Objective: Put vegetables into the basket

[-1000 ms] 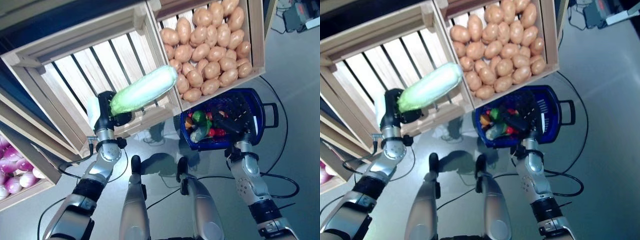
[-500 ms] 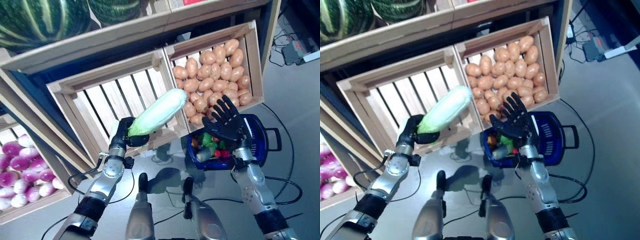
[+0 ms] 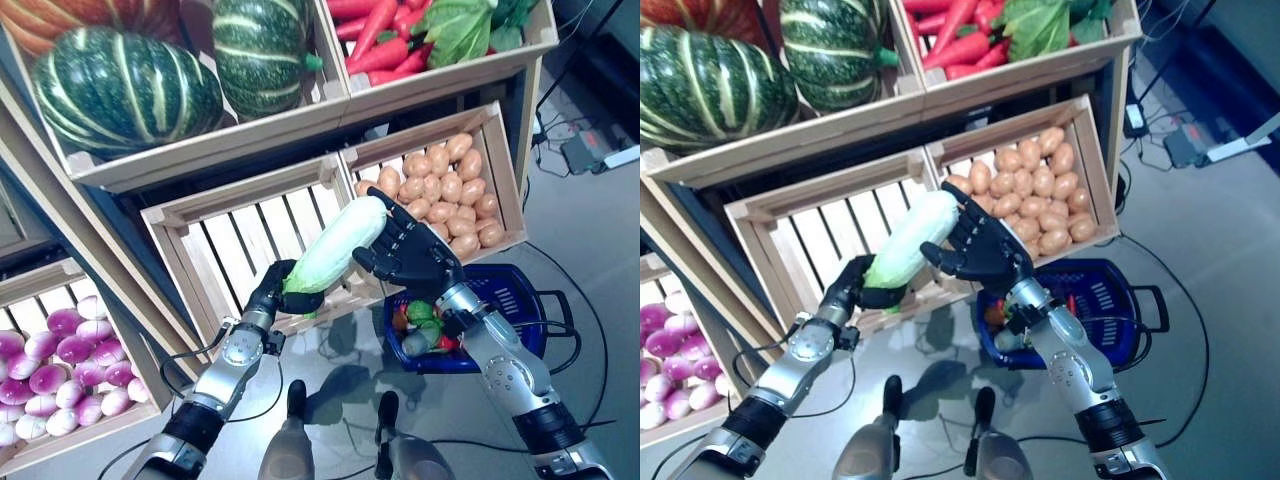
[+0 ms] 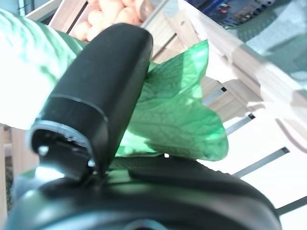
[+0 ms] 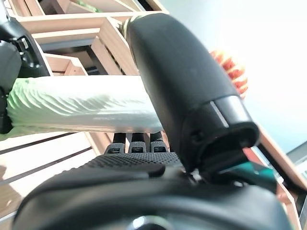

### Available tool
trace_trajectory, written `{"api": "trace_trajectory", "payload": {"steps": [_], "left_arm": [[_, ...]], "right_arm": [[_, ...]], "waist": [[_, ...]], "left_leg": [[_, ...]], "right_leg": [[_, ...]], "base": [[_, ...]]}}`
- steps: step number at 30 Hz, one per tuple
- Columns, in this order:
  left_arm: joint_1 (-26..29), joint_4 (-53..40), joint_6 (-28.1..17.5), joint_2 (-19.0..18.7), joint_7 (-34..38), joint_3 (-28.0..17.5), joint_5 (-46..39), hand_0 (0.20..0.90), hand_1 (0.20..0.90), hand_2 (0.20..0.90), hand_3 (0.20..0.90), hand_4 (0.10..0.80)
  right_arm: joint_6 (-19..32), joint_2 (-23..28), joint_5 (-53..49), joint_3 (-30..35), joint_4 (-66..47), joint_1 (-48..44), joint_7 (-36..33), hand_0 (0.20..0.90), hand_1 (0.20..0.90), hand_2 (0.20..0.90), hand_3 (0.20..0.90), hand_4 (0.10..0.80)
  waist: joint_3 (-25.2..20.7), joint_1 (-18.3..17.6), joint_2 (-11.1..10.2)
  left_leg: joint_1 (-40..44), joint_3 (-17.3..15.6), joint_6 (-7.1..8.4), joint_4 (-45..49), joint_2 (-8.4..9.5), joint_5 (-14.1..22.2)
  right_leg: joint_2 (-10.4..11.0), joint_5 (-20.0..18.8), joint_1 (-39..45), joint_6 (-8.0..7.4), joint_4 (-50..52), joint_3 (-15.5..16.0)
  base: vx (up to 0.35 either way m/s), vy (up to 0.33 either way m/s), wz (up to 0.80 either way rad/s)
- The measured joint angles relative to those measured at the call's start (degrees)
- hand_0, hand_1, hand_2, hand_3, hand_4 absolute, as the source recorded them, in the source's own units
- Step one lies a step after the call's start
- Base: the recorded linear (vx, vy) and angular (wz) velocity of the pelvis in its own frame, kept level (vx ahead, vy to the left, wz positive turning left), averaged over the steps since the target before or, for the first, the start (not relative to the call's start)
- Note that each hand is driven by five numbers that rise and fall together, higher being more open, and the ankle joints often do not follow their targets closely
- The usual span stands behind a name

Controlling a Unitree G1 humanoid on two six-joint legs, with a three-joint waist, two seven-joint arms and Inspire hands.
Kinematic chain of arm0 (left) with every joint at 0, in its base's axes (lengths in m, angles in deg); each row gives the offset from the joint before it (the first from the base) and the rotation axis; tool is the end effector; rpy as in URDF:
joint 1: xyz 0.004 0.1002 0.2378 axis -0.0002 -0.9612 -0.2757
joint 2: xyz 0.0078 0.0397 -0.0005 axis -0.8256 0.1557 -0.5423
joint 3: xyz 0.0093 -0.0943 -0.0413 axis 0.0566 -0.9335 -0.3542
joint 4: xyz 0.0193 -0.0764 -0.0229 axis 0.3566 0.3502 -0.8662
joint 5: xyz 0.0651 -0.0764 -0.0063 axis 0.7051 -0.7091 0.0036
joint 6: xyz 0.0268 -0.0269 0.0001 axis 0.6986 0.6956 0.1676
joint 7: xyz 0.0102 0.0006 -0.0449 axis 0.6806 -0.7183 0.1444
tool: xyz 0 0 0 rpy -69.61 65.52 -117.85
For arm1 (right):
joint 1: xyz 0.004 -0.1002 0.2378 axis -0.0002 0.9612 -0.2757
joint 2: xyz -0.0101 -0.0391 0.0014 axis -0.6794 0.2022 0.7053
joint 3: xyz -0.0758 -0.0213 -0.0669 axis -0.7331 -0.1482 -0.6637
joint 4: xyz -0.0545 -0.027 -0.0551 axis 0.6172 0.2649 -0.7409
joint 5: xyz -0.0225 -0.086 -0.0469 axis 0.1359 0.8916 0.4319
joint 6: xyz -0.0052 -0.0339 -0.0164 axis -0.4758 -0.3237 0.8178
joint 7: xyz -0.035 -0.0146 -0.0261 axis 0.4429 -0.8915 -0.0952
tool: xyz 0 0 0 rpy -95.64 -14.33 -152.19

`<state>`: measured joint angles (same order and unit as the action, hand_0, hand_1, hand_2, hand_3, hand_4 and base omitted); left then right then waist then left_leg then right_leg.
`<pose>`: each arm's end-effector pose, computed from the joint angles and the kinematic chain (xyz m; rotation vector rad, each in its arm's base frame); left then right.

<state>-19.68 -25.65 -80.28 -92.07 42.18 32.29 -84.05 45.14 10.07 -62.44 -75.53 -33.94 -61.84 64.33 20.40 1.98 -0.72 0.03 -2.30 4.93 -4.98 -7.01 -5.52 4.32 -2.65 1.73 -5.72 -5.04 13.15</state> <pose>0.2440 0.1799 0.0331 0.2706 0.1683 -0.0794 0.2442 -0.1640 0.1007 0.4548 -0.0826 0.6207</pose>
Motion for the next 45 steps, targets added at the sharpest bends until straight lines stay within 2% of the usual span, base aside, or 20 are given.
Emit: {"api": "trace_trajectory", "payload": {"steps": [10,19,28,37,45], "left_arm": [[-3.33,0.50,0.20,1.75,-0.96,-0.32,-1.86,0.300,0.300,0.300,0.300,0.400],[-3.93,2.45,0.88,2.85,-1.79,-0.30,-2.17,0.300,0.300,0.300,0.300,0.400],[-8.15,4.05,1.96,2.19,-2.85,-0.26,1.42,0.300,0.300,0.300,0.300,0.400],[-10.58,4.92,3.13,-1.95,-5.50,0.87,5.65,0.300,0.300,0.300,0.300,0.400],[-10.97,4.93,3.14,-2.33,-6.27,0.88,6.87,0.300,0.300,0.300,0.300,0.400]], "right_arm": [[-0.46,-2.13,-0.11,-2.17,0.38,0.71,-0.62,0.900,0.900,0.900,0.900,0.800],[-1.49,-2.86,-1.95,-3.74,0.81,1.32,-2.76,0.900,0.900,0.900,0.900,0.800],[-11.32,-1.93,-2.40,-3.38,2.75,1.35,-2.59,0.900,0.900,0.900,0.900,0.800],[-20.34,-0.46,-2.40,-3.12,5.25,1.31,0.03,0.900,0.900,0.900,0.900,0.800],[-22.07,0.34,-5.21,-3.04,6.49,1.24,0.13,0.900,0.900,0.900,0.900,0.800]], "waist": [[-6.37,0.49,0.93],[-8.55,0.60,1.39],[-10.06,0.44,1.04],[-11.15,0.60,-0.61],[-11.93,0.59,-1.39]], "left_leg": [[0.98,-0.07,-0.11,-0.06,0.02,0.09],[1.14,-0.13,-0.13,-0.06,0.00,0.08],[1.66,-0.18,-0.16,-0.07,-0.07,0.10],[1.73,-0.21,-0.16,-0.08,-0.06,0.10],[2.16,-0.31,-0.16,-0.08,-0.07,0.10]], "right_leg": [[0.05,0.04,0.96,-0.02,-0.04,-0.02],[0.07,0.03,1.08,-0.02,-0.03,-0.04],[0.04,0.04,1.55,-0.03,-0.05,-0.01],[0.08,0.04,1.61,-0.03,-0.06,0.01],[0.07,0.03,1.95,-0.03,-0.07,-0.05]], "base": [[0.057,-0.011,0.00],[0.064,0.006,0.00],[0.042,-0.013,0.00],[0.032,-0.010,0.00],[0.008,-0.002,0.00]]}}
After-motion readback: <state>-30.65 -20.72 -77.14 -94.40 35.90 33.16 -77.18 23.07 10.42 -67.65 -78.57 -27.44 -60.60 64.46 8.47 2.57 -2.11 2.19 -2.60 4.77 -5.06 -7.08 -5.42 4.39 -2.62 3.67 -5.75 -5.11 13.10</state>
